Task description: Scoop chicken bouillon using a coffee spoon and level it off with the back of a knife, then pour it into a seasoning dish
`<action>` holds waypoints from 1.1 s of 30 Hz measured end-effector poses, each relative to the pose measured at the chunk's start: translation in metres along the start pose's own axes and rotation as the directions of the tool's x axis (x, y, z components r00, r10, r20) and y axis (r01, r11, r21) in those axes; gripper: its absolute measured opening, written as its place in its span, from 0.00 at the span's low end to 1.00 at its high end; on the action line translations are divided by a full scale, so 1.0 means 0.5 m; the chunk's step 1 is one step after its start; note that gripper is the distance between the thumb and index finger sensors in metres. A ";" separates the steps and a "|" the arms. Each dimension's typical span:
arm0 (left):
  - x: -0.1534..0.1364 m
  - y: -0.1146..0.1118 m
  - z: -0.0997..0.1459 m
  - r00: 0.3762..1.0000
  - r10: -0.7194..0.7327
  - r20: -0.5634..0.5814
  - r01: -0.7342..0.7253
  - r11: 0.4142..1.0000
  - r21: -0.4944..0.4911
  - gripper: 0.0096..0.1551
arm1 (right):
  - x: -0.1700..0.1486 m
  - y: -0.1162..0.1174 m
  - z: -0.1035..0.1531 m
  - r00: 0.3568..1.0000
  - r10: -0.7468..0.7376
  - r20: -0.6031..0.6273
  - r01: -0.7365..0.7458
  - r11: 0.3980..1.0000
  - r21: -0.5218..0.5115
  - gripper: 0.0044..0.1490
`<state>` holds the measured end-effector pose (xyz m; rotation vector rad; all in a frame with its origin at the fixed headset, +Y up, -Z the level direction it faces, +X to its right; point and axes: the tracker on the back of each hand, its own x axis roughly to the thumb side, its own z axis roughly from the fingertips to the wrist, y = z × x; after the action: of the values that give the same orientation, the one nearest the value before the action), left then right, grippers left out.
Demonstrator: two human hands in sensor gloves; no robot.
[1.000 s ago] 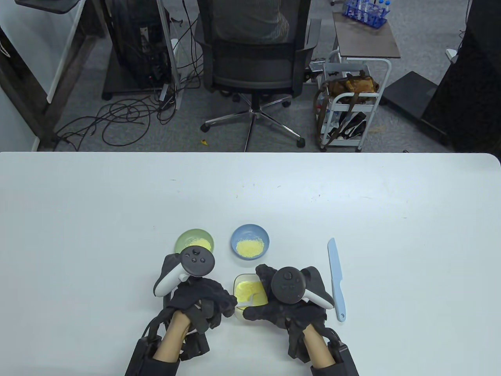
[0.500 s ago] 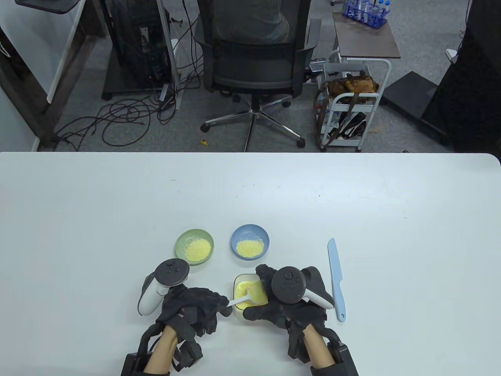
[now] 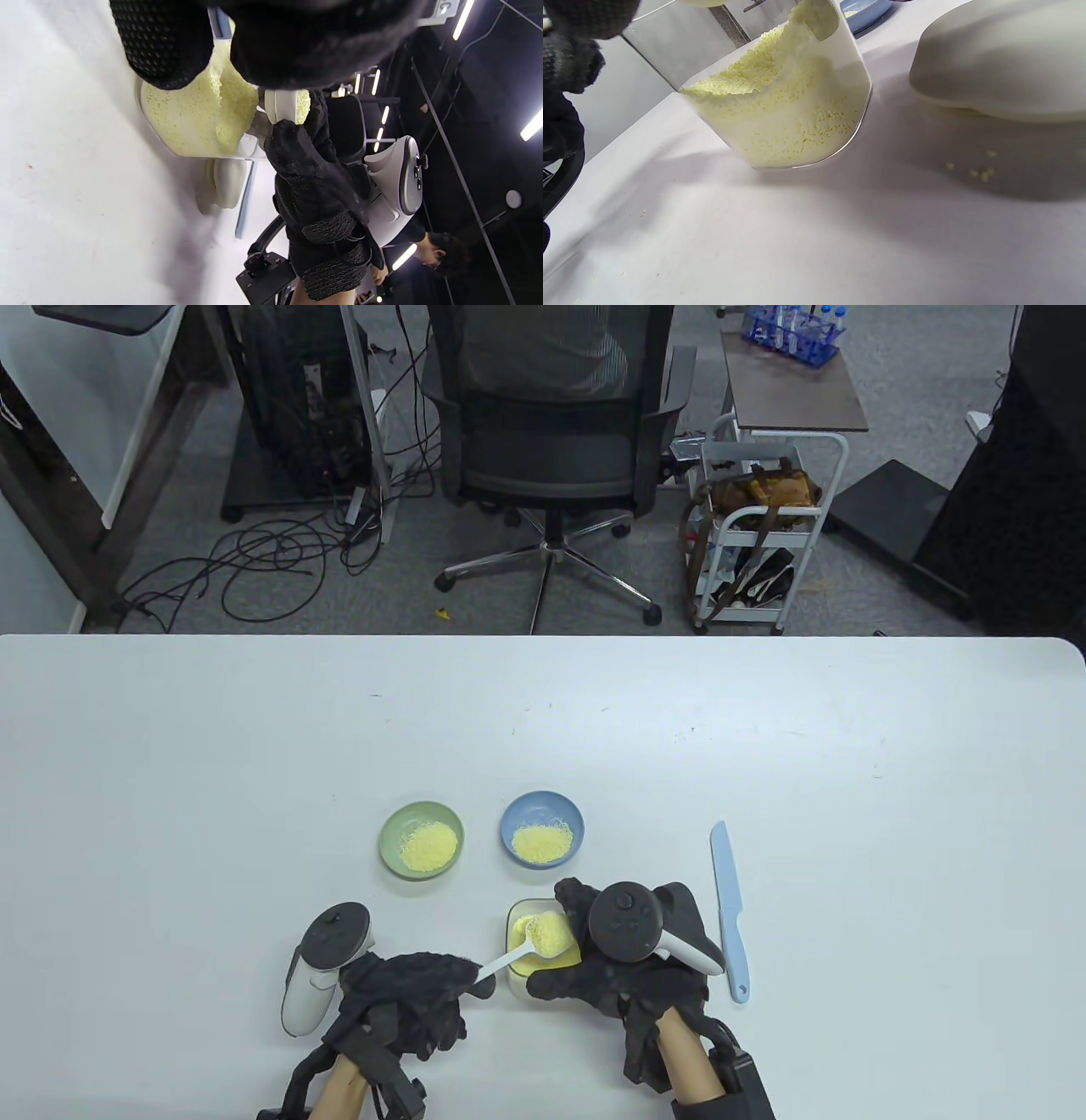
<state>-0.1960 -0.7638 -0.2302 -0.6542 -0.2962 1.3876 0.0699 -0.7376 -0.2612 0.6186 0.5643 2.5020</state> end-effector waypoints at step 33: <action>0.004 0.005 0.018 0.997 0.029 0.067 -0.031 0.999 0.035 0.27 | -0.249 -0.058 0.151 0.702 0.123 -0.702 -0.302 0.944 -0.136 0.38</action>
<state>-0.2028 -0.7595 -0.2250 -0.5862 -0.3147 1.4419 0.2158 -0.7631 -0.2536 -0.4109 0.4305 2.9371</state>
